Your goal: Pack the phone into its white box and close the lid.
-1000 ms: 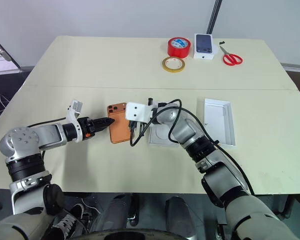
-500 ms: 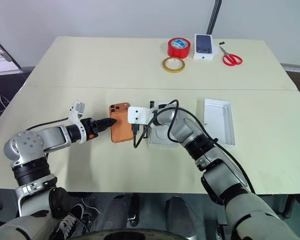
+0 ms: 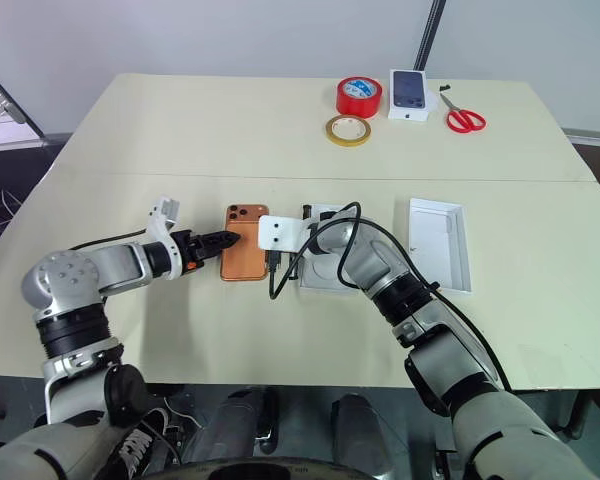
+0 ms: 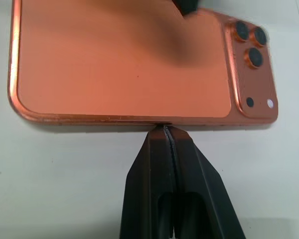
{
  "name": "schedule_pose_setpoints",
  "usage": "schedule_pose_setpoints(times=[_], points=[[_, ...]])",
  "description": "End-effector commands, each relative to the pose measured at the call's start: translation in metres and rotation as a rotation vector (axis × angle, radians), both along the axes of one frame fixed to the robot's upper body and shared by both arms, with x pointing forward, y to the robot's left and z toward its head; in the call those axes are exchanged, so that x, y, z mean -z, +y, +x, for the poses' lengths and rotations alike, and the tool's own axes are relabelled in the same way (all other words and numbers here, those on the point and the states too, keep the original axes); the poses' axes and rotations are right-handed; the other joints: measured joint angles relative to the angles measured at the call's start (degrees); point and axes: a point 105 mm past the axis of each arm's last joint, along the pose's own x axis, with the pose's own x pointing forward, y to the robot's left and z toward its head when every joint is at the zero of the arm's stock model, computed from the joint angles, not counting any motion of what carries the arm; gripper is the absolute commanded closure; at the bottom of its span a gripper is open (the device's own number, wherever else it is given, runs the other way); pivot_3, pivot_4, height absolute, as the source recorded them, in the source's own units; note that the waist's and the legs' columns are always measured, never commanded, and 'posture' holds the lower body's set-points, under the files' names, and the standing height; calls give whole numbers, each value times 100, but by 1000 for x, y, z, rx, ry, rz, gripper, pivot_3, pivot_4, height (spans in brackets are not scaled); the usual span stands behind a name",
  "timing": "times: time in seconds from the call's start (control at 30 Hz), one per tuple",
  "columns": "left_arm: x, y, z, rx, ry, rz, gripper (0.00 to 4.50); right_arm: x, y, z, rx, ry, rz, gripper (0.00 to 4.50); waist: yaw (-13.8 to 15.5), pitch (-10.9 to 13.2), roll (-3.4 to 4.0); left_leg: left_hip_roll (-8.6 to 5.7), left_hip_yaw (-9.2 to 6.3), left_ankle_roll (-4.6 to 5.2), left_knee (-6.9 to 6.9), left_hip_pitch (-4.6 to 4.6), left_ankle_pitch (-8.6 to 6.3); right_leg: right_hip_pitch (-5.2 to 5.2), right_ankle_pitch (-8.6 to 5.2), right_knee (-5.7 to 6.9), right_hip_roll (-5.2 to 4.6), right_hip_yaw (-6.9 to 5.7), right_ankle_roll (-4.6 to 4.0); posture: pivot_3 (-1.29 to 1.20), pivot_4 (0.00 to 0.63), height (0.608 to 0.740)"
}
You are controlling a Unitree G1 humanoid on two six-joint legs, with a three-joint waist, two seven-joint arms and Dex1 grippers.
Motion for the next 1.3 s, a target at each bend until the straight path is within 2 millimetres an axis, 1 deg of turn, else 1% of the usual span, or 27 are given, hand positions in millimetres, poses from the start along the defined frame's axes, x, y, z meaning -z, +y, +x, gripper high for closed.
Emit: schedule_pose_setpoints(times=[0.03,0.07,0.17,0.37,0.43,0.47,0.57,0.6,0.7,0.8,0.87,0.93,0.97,1.0,1.07,1.1,1.13,1.17,1.23,1.27,1.3], points=[[7,-18,-6,74,59,-13,1748,0,11,-8,-47,3,9,4458,-15,0,0,0,1,0,-2,-1,0,-2,0,0,0,0,0,0,150,728],[8,-17,-7,72,64,-13,1748,0,11,-8,-47,3,9,4458,-21,0,0,0,0,0,-3,-1,0,-3,0,0,1,0,0,0,150,728],[12,-6,-6,50,59,39,1748,-1,9,-7,-38,0,13,4458,-42,0,0,2,1,-1,-6,-1,1,-6,0,0,4,0,0,0,150,728],[6,10,-2,17,45,19,1748,-1,9,-7,-34,-1,16,4458,-54,0,0,4,1,-2,-7,-1,1,-8,0,0,5,1,0,0,150,728],[7,12,-2,7,52,3,2297,-1,9,-7,-33,-2,18,4500,-58,1,0,4,1,-3,-8,-1,1,-9,0,0,5,1,0,0,150,728],[7,12,-2,4,54,-3,2663,-1,9,-7,-33,-3,19,4500,-59,1,0,5,1,-3,-9,-2,1,-11,0,0,5,1,0,0,150,728],[10,9,-3,10,72,-32,4201,-2,10,-6,-33,-7,24,4500,-58,1,-3,6,1,-3,-12,-2,1,-12,0,0,5,2,0,0,150,728],[12,8,-4,12,76,-30,4437,-2,10,-6,-33,-9,25,4500,-59,0,-3,6,1,-4,-10,-1,1,-8,0,0,5,1,0,0,150,728],[16,7,-6,7,92,-49,4437,-2,11,-6,-33,-12,27,4500,-58,0,-3,6,1,-4,-13,0,0,-9,0,-1,5,2,0,0,150,728],[13,8,-6,-5,97,-96,4437,-3,10,-6,-31,-19,29,4500,-58,0,-3,6,2,-4,-13,0,0,-9,0,-2,4,2,0,0,150,728],[12,12,-6,-19,103,-123,4437,-9,9,-8,-34,-16,71,4500,-57,1,-3,6,2,-4,-13,0,0,-10,0,-2,4,2,0,0,150,728],[7,14,-4,-30,85,-167,4437,-24,11,-13,-55,-5,176,4500,-56,3,-6,6,2,-4,-14,-1,0,-11,0,-2,4,2,0,0,150,728],[3,14,-4,-22,73,-203,4437,-34,11,-17,-67,31,252,4500,-55,6,-8,6,1,-4,-15,-4,0,-12,0,-5,4,2,0,0,150,728],[-1,15,-5,-18,57,-219,4437,-48,10,-25,-99,99,352,4500,-54,11,-10,6,2,-5,-16,-6,0,-14,0,-6,4,2,0,0,150,728],[-3,16,-6,-14,44,-226,4437,-62,7,-35,-148,176,452,4500,-60,16,-11,7,2,-4,-16,-13,0,-21,0,-5,5,3,0,0,150,728],[-7,15,-8,5,10,-215,4437,-72,0,-44,-188,243,510,4500,-54,16,-10,8,2,-5,-17,-13,0,-21,0,-5,6,2,0,0,150,728],[-11,13,-9,19,-23,-210,4500,-75,-6,-51,-214,272,517,3941,-53,16,-10,9,1,-6,-19,-13,-2,-22,0,-6,6,1,0,0,150,728],[-14,12,-10,28,-39,-224,4500,-75,-12,-54,-221,261,509,3592,-51,16,-10,9,1,-7,-21,-12,-3,-21,0,-8,6,2,0,0,150,728],[-17,10,-11,41,-48,-248,4500,-69,-23,-59,-213,223,469,2613,-16,16,-11,9,1,-17,-21,-12,-15,-18,0,-15,4,1,0,0,150,728],[-18,10,-11,40,-56,-257,4500,-64,-31,-66,-226,208,436,2177,1,16,-11,9,1,-3,-21,-13,-26,-16,0,-21,2,1,0,0,150,728],[-20,10,-11,42,-63,-271,4500,-60,-37,-71,-233,210,417,2177,4,16,-12,8,0,-1,-21,-13,-28,-13,0,-24,-1,2,0,0,150,728]])
